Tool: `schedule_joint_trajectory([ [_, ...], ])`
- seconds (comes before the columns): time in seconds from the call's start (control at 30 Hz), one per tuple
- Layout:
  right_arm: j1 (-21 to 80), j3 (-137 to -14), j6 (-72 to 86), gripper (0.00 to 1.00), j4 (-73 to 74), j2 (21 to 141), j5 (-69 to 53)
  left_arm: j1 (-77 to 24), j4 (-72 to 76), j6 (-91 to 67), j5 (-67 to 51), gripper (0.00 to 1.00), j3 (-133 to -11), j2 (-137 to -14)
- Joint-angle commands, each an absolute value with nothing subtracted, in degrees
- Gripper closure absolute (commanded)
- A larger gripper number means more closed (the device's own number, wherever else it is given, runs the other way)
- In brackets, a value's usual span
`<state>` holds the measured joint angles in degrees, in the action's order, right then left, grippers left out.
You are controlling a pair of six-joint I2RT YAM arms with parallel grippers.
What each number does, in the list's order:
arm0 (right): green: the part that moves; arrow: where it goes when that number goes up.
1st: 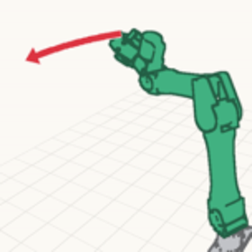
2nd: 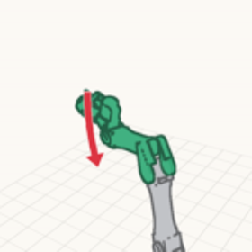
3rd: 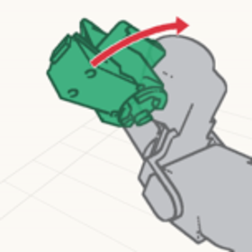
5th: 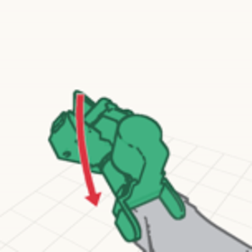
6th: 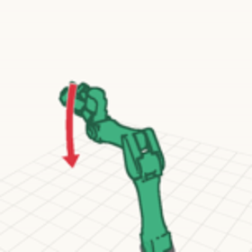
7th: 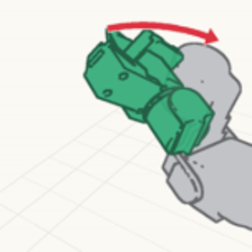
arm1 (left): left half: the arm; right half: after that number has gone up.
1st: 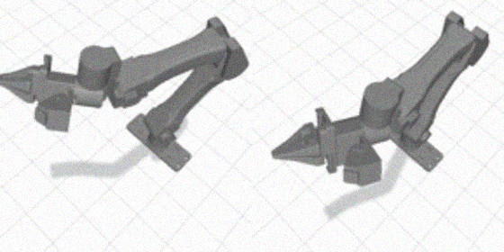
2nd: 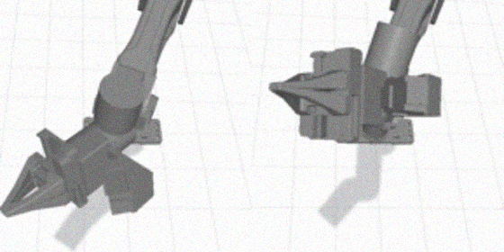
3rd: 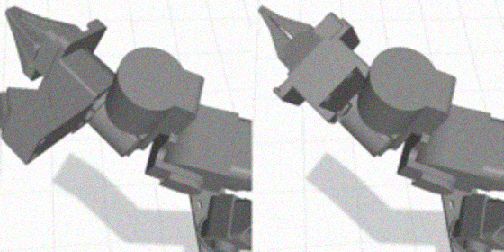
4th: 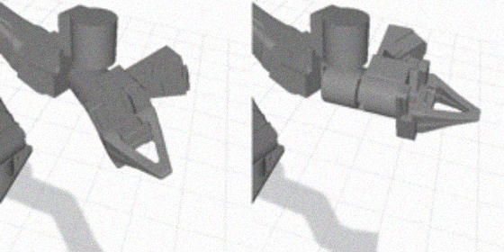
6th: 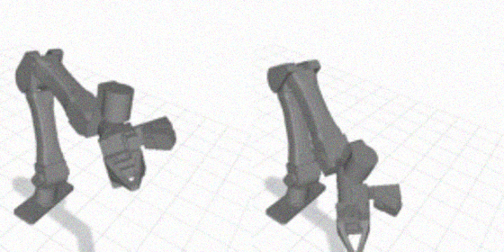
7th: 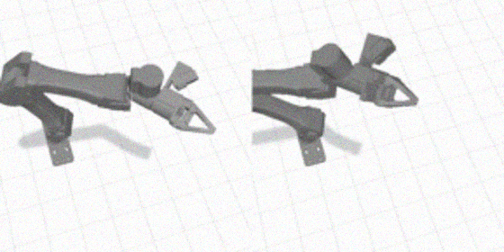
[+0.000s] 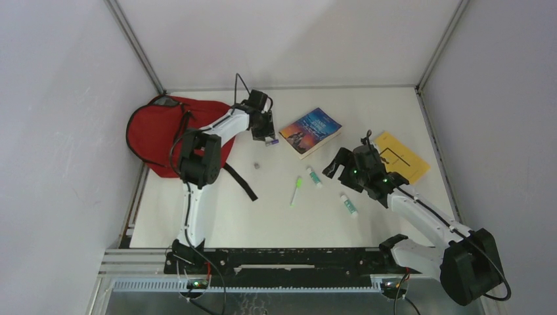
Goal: Pack the student bag
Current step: Move the stationery to the center of the board.
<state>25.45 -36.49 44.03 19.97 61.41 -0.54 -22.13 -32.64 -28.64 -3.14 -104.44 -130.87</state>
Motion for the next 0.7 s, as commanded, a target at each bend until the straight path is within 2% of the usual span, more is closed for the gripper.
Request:
schedule_joint_trajectory([
  [0.0, 26.63, -38.84, 44.50, 0.05, 18.24, 61.73, 0.00, -24.25, -33.06, -23.95, -1.54, 0.52, -100.41, -126.80],
  [0.4, 27.98, -38.85, 44.90, 0.05, 18.48, 61.61, 0.00, -28.92, -33.84, -19.98, 3.26, 0.52, -93.96, -121.47],
  [0.67, 29.42, -38.85, 44.85, 0.05, 17.80, 63.15, 0.00, -29.27, -32.77, -21.75, 1.74, 0.52, -87.25, -110.39],
])
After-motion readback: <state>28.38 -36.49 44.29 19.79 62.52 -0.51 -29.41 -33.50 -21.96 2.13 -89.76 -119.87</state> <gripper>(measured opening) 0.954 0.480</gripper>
